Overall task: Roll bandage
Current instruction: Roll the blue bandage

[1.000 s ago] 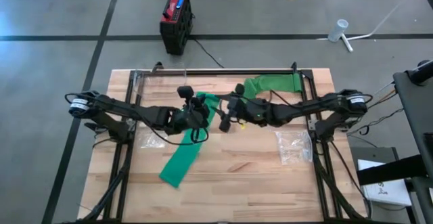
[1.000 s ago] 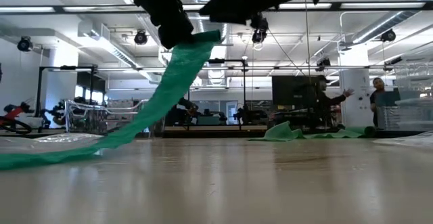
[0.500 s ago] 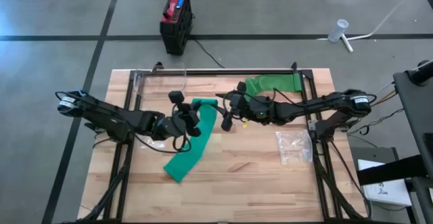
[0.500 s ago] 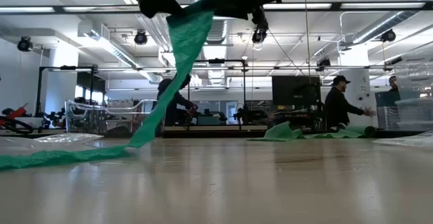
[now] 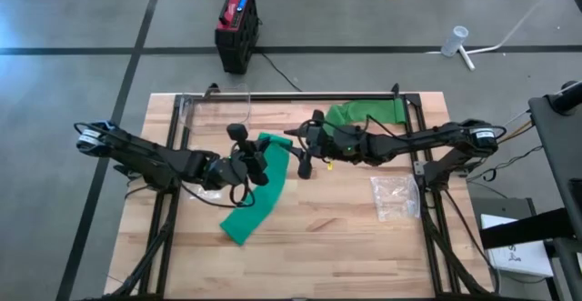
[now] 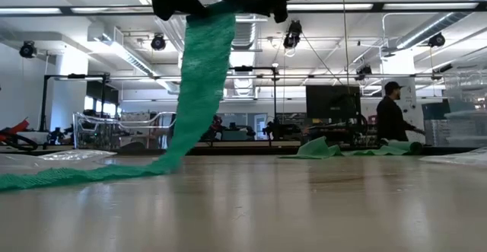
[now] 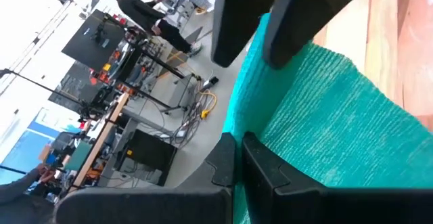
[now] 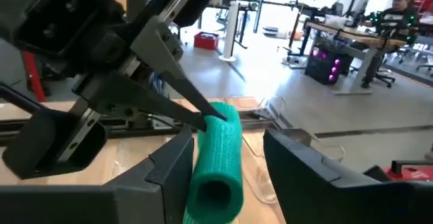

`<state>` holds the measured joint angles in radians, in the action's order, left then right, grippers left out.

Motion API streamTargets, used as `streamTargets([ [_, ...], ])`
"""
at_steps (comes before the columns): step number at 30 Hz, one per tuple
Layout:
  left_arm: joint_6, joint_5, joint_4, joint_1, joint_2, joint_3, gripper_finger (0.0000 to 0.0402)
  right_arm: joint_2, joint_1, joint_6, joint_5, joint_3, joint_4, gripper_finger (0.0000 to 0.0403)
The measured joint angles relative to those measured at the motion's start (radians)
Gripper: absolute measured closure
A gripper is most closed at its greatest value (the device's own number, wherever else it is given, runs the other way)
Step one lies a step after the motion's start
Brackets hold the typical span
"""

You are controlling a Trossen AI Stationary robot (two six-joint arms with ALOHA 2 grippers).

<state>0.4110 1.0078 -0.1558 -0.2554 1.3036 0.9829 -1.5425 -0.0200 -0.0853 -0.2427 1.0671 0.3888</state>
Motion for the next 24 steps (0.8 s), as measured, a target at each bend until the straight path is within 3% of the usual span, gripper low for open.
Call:
streamTargets([
  [10,0.000,-0.034,0.038,-0.003,-0.001,0.000,0.0400,0.000,0.000,0.048,0.000,0.009,-0.051,0.0260],
  [14,0.000,-0.068,0.034,-0.003,-0.002,0.000,0.0393,0.000,0.000,0.043,0.003,0.009,-0.050,0.0294],
  [19,0.025,-0.053,0.021,-0.003,-0.025,0.000,0.0359,0.010,0.000,0.024,0.002,0.012,-0.049,0.0386],
  [24,-0.012,-0.026,-0.004,-0.003,-0.147,-0.047,0.0304,0.061,0.000,0.006,0.006,0.012,-0.026,0.0392],
])
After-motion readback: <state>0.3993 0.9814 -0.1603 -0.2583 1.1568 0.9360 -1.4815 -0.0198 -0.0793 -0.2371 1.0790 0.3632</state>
